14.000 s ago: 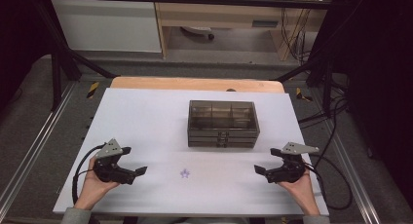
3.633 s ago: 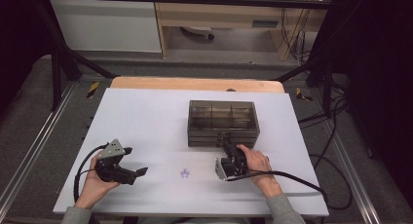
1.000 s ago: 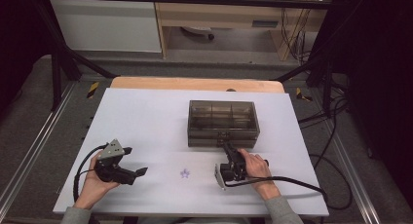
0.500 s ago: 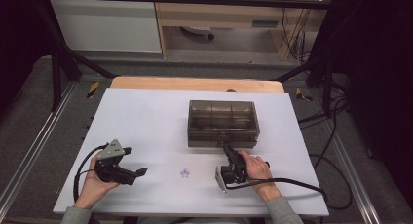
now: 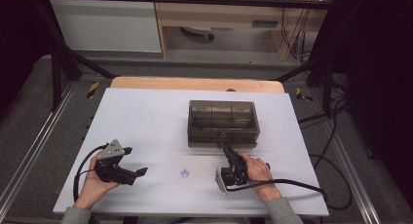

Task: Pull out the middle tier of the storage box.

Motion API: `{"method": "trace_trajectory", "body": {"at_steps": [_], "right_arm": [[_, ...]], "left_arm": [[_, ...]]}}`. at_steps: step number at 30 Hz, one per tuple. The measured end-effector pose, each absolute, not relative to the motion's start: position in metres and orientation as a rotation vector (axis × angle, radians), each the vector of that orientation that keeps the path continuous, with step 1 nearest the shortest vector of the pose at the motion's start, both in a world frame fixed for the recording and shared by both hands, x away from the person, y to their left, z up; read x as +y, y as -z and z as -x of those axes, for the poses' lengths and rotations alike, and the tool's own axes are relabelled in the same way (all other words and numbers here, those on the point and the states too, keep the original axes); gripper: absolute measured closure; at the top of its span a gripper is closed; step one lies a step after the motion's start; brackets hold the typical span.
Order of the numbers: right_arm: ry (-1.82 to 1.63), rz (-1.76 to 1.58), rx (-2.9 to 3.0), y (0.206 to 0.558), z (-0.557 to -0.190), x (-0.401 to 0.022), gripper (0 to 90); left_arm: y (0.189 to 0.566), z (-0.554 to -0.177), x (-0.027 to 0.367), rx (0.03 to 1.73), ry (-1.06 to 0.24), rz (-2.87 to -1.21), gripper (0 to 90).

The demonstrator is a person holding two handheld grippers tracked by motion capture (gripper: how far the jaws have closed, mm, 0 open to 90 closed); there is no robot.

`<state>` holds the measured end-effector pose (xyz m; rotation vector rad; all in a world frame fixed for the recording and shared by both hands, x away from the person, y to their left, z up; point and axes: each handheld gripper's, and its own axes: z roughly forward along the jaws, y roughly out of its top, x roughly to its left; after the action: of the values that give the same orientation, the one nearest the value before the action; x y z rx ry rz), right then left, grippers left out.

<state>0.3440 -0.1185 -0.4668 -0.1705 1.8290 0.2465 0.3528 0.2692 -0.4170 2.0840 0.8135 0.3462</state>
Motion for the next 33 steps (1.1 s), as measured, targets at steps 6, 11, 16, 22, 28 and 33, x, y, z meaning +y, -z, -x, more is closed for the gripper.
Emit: {"method": "trace_trajectory", "body": {"at_steps": [6,11,16,22,28,33], "right_arm": [[-0.250,0.167,1.836,0.466,-0.343,-0.119,80.9],[-0.253,0.160,1.843,0.465,-0.341,-0.119,80.8],[-0.273,0.140,1.863,0.463,-0.342,-0.119,80.1],[-0.315,0.102,1.931,0.460,-0.343,-0.120,67.0],[-0.388,0.056,2.030,0.453,-0.344,-0.120,49.0],[-0.416,0.019,2.110,0.445,-0.347,-0.123,35.6]], "left_arm": [[0.417,-0.353,0.269,0.813,-0.346,-2.084,2.8],[0.417,-0.353,0.269,0.813,-0.347,-2.085,2.8],[0.417,-0.353,0.269,0.813,-0.346,-2.086,2.8],[0.417,-0.353,0.269,0.814,-0.346,-2.084,2.8],[0.417,-0.353,0.269,0.814,-0.344,-2.087,2.8],[0.417,-0.353,0.269,0.814,-0.342,-2.087,2.7]]}}
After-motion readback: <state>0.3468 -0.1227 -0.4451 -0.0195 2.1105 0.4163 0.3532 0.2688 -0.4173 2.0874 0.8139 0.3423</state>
